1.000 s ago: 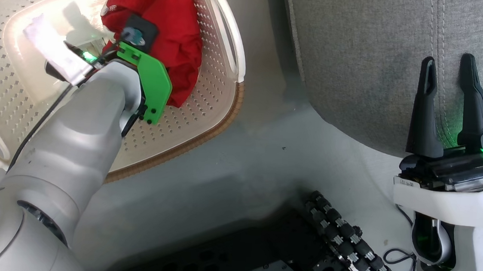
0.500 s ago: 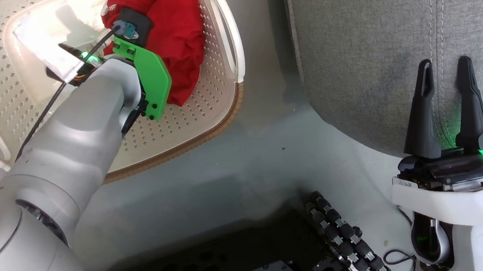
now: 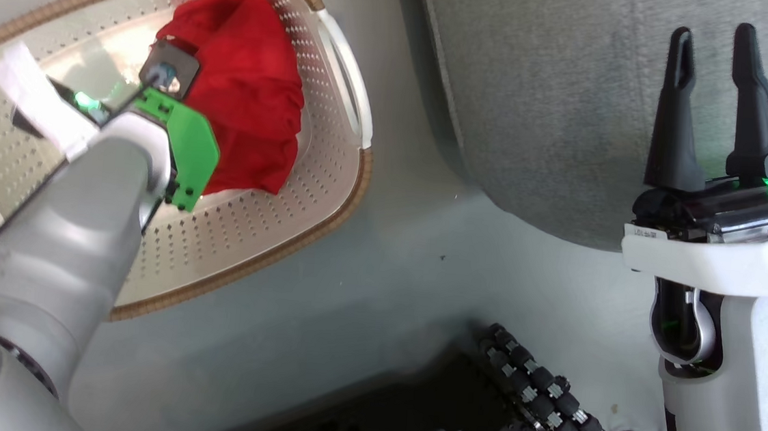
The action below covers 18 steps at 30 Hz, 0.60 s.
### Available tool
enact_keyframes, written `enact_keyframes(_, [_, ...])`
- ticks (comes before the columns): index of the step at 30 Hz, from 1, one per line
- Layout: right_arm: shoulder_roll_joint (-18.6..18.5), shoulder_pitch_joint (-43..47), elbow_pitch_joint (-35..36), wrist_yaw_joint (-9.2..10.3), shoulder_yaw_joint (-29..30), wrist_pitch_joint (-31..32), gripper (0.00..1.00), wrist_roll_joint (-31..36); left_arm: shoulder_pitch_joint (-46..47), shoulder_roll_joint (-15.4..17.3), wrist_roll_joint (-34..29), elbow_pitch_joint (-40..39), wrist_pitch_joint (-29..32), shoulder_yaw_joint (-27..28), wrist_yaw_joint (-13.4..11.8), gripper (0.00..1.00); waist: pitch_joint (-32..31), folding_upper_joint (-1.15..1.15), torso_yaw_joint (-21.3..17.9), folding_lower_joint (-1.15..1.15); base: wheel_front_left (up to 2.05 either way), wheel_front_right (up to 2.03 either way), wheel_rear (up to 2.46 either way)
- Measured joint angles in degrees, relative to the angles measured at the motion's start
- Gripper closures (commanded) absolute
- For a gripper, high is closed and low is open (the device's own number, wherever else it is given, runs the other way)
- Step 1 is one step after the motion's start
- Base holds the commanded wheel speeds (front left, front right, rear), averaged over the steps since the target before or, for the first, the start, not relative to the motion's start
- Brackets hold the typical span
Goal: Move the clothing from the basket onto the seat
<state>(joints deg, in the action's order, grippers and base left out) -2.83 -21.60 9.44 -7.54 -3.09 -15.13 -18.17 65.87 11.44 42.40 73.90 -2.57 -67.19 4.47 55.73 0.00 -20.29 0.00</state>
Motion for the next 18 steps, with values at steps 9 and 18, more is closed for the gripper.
enact_keyframes(9, [0.0,3.5,-4.3,0.00,1.3,0.0,0.00,2.6,-9.4,-1.9,2.7,0.0,-5.6,0.3,2.2,1.00,-8.8,0.00,0.2,-0.01,0.00,0.00,0.00])
enact_keyframes(18, [-0.5,7.5,-8.2,0.00,0.7,0.0,0.00,2.8,-15.6,-3.3,4.1,-1.0,-11.1,0.2,2.8,1.00,-21.4,0.00,3.2,-0.01,0.00,0.00,0.00])
